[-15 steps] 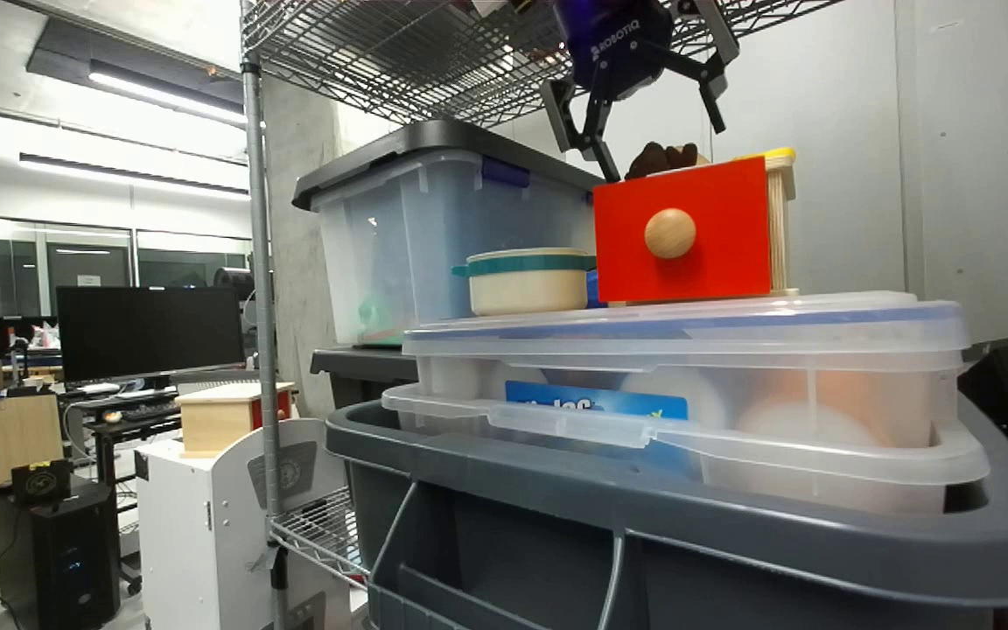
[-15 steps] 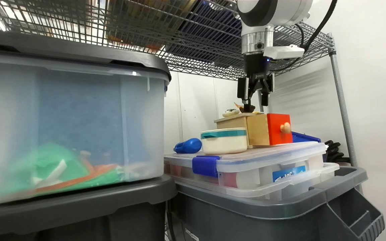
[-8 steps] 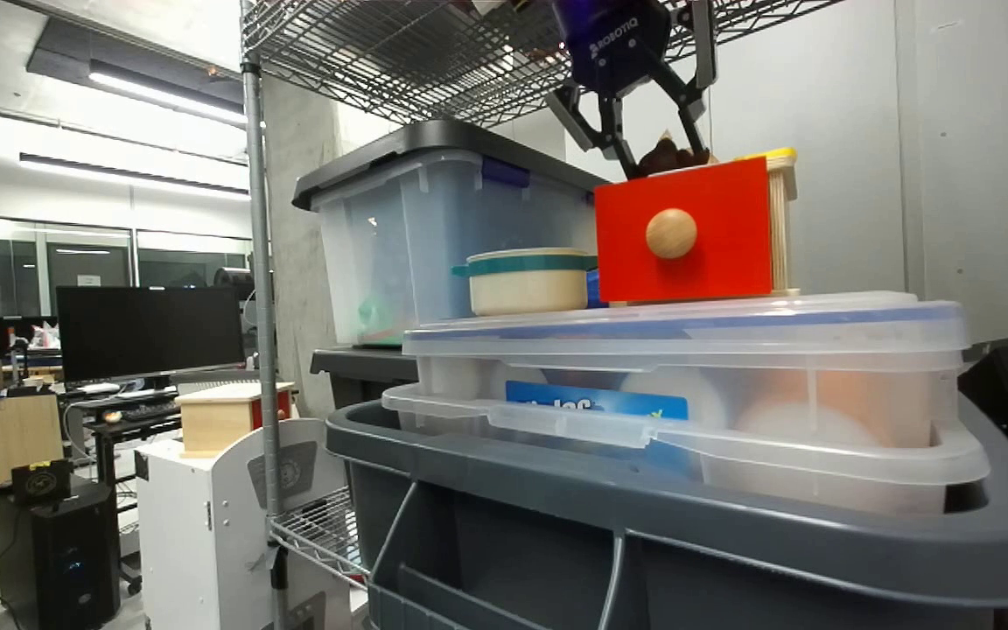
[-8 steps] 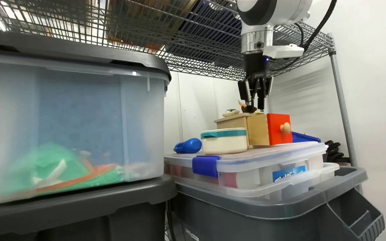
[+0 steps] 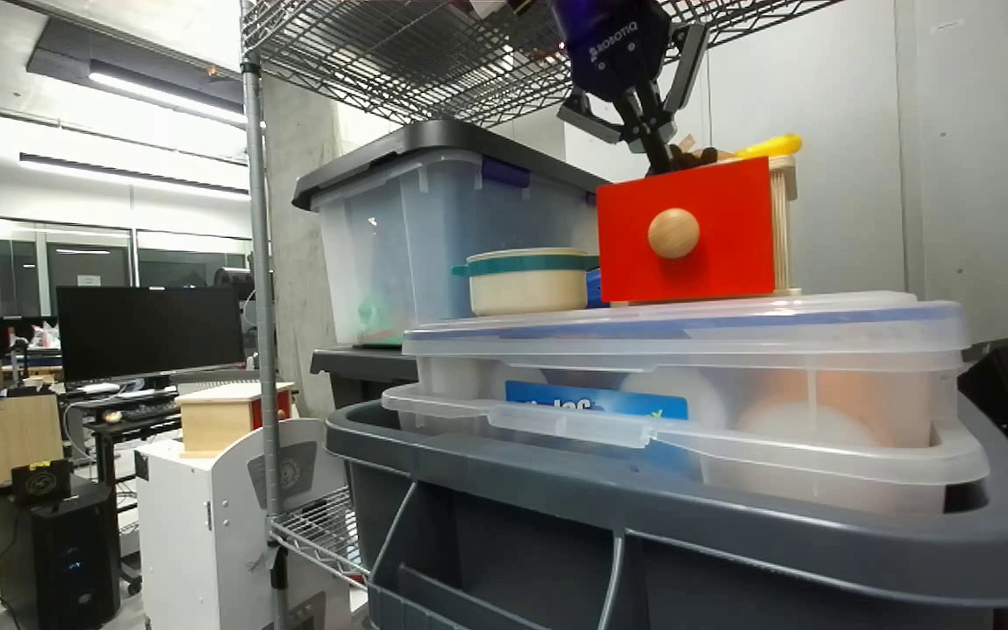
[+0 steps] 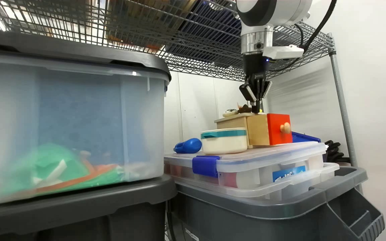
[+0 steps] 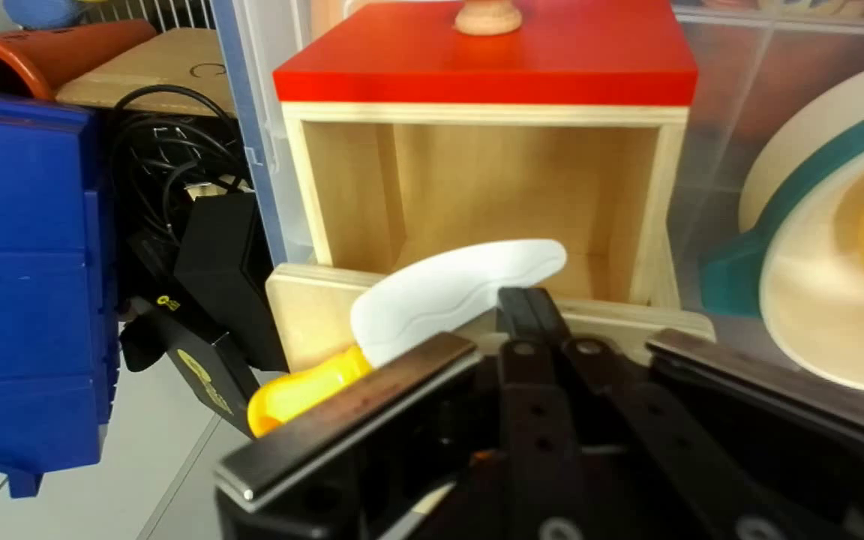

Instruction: Put the brown plush, the teddy toy and the white toy in the drawer, and the scissors in the white container

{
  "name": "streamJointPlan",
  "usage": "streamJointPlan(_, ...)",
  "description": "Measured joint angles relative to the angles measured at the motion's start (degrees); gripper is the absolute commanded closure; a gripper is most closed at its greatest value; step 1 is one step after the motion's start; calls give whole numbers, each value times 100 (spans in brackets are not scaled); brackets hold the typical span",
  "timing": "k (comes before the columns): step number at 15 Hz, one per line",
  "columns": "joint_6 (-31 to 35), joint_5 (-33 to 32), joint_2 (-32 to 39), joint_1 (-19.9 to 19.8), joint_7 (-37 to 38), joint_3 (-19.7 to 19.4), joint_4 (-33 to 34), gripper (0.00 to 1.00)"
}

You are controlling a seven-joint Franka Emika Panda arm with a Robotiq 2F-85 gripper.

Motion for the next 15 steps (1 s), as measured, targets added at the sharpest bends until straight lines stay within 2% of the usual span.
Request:
streamJointPlan(10,0,0,1,0,-20,0,2,93)
streamJointPlan(11,0,0,1,0,-23,0,3,98)
streamJointPlan(15,0,0,1,0,-41,0,18,100)
